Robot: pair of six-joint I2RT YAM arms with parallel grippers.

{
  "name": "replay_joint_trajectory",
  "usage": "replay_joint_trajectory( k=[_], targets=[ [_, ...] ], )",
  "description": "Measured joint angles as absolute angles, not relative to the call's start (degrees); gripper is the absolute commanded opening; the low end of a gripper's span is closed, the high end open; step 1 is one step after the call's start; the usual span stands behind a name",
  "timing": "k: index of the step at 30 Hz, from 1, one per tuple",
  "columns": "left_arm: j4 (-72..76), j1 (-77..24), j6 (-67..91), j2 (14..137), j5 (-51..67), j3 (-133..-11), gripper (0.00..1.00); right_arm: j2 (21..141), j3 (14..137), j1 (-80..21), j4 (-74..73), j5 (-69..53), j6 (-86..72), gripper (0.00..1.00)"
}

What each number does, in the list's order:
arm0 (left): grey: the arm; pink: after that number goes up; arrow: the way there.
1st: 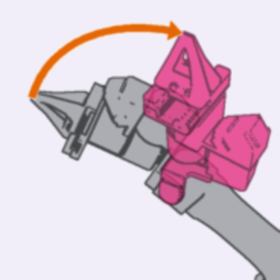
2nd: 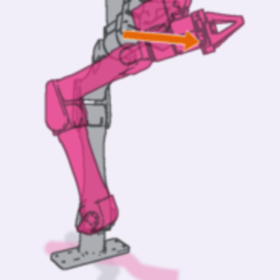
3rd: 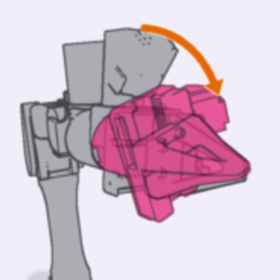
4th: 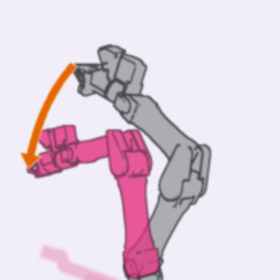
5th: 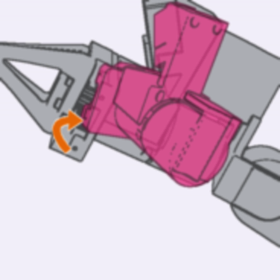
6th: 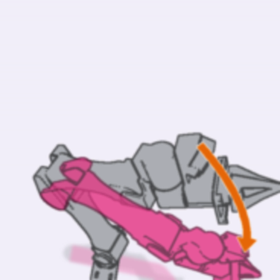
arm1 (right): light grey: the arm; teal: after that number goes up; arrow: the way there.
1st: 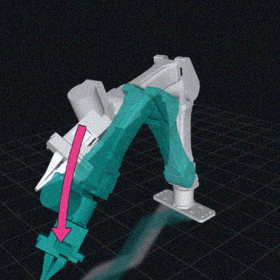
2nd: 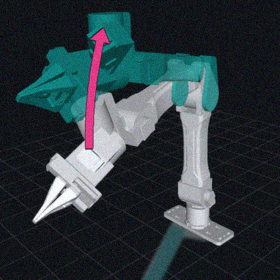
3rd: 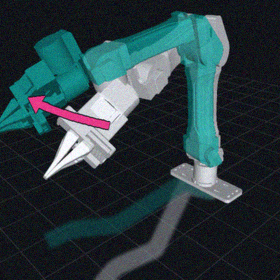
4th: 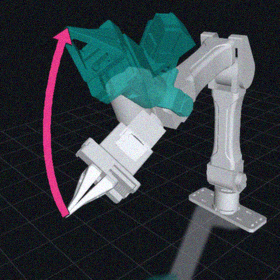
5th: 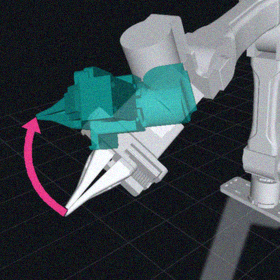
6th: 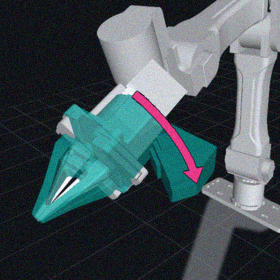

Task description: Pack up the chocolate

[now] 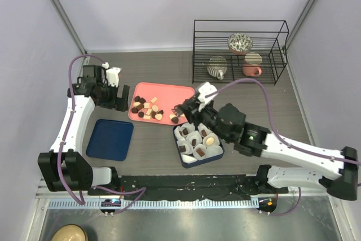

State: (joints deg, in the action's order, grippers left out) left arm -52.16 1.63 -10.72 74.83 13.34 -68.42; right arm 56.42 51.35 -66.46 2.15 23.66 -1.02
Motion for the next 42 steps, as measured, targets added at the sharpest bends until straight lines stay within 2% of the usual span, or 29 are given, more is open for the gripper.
replay_joint_trajectory(
  k=[3, 7, 12, 16, 19, 20, 21, 24, 42],
  targets=[
    [-52.14, 1.63, -10.72, 74.83, 13.52, -68.42, 1.0, 64.27, 52.14, -60.14, 9.15, 18.92, 0.12, 0.35],
    [-52.1, 1.63, -10.7, 74.83, 13.56, -68.42, 1.0, 81.8, 56.58, -50.96, 17.23, 13.98, 1.08, 0.35],
    [-52.12, 1.63, -10.61, 74.83, 13.76, -68.42, 1.0, 100.16, 68.03, -48.97, 20.34, 9.19, 2.57, 0.35],
    [-52.1, 1.63, -10.66, 74.83, 13.65, -68.42, 1.0, 107.96, 75.57, -48.84, 22.57, 6.48, 2.68, 0.35],
    [-52.1, 1.63, -10.74, 74.83, 13.47, -68.42, 1.0, 110.76, 79.11, -48.73, 23.83, 5.19, 2.57, 0.39],
    [-52.1, 1.63, -10.74, 74.83, 13.45, -68.42, 1.0, 111.33, 79.79, -48.71, 24.4, 4.97, 2.48, 0.42],
    [-52.1, 1.63, -10.76, 74.83, 13.43, -68.42, 1.0, 111.74, 80.18, -48.64, 25.02, 4.71, 2.42, 0.51],
    [-52.12, 1.63, -10.98, 74.72, 13.37, -68.42, 1.0, 112.16, 80.23, -48.62, 25.96, 4.36, 2.04, 0.57],
    [-52.12, 1.63, -11.64, 72.38, 12.23, -67.99, 1.0, 114.8, 78.04, -48.62, 27.35, 3.86, 1.17, 0.55]
  ],
)
